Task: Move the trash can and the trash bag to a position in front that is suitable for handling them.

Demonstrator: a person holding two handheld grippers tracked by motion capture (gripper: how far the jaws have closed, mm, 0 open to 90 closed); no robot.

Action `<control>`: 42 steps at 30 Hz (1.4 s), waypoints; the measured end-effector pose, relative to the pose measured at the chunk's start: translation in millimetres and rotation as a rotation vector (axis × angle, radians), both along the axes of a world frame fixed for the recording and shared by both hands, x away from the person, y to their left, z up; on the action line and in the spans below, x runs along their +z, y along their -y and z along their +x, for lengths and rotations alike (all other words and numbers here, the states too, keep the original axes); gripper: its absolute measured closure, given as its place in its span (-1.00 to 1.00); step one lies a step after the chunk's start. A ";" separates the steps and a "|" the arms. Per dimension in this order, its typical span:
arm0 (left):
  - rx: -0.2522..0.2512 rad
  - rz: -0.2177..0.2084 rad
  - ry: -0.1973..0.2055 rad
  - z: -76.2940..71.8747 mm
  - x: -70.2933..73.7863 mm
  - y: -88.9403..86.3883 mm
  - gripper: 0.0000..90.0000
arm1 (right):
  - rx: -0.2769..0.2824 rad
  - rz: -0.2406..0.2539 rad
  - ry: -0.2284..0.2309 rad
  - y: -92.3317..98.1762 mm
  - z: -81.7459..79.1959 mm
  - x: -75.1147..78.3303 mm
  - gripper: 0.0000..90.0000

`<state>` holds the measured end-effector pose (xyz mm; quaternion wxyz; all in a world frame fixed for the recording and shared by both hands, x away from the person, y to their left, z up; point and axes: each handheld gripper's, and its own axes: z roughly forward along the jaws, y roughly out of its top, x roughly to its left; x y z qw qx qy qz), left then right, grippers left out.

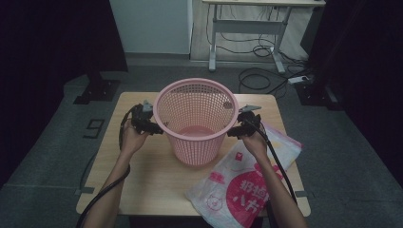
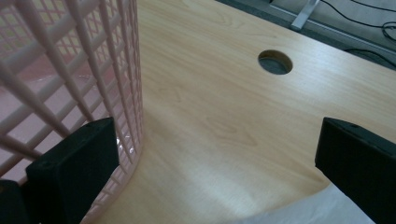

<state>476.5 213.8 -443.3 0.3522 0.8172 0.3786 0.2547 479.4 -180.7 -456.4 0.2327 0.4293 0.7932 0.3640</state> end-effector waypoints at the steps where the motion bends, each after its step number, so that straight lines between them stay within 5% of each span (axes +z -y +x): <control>1: 0.005 -0.006 0.001 -3.0 -0.8 -0.9 -1.00 | 0.002 0.004 0.002 -0.2 -3.2 -0.9 -1.00; 7: -0.008 -0.047 0.008 -21.2 1.2 -11.5 -1.00 | 0.010 -0.008 0.016 1.7 -14.0 1.6 -1.00; 11: -0.034 -0.007 -0.014 -38.0 -3.4 -16.6 -1.00 | 0.043 -0.017 0.015 12.3 -25.8 1.5 -1.00; 16: -0.046 -0.022 -0.072 -57.7 -18.8 -21.2 -1.00 | 0.061 -0.025 -0.014 28.8 -44.3 -7.1 -1.00; 26: -0.046 -0.029 -0.112 -89.1 -58.1 -26.5 -1.00 | -0.008 0.019 -0.048 66.7 -71.2 -32.4 -1.00; 39: 0.000 -0.045 -0.174 -97.2 -90.6 -34.9 -1.00 | -0.016 0.016 -0.143 74.4 -82.2 -77.9 -1.00; 42: 0.006 -0.036 -0.182 -97.5 -94.3 -36.4 -1.00 | -0.018 0.009 -0.129 74.7 -82.9 -83.0 -1.00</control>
